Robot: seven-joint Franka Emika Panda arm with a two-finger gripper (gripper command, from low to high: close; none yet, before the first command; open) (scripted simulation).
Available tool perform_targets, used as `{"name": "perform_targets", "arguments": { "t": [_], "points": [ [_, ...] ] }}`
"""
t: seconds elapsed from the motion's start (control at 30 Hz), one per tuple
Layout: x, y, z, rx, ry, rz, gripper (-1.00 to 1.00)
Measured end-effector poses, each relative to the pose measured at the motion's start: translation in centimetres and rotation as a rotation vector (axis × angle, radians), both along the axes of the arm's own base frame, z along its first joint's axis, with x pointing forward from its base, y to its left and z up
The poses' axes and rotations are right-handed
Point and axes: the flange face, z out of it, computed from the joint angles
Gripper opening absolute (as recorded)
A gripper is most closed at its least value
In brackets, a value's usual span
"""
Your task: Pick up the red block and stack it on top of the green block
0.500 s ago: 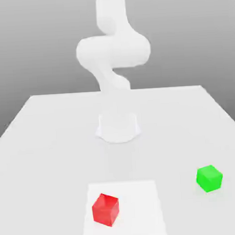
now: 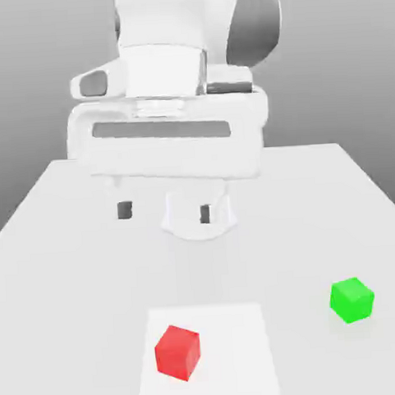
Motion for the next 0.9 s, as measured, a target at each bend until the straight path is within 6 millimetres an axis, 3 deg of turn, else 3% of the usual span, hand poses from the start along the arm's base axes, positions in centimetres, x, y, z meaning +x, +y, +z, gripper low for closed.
{"name": "perform_targets", "arguments": {
  "t": [0.2, 0.4, 0.43, 0.67, 0.83, 0.9],
  "points": [
    [-2.9, -0.9, -11.9, 0.052, 0.185, -0.104, 0.00],
    [-3.7, -0.8, -19.6, 0.063, 0.225, -0.124, 0.00],
    [-3.8, -0.8, -20.4, 0.063, 0.225, -0.124, -1.00],
    [-3.8, -0.8, -20.5, 0.063, 0.225, -0.124, -1.00],
    [-3.8, -0.8, -15.6, 0.063, 0.225, -0.124, -1.00],
    [-3.7, 1.2, -14.3, 0.069, 0.223, -0.125, -1.00]
  ]
}}
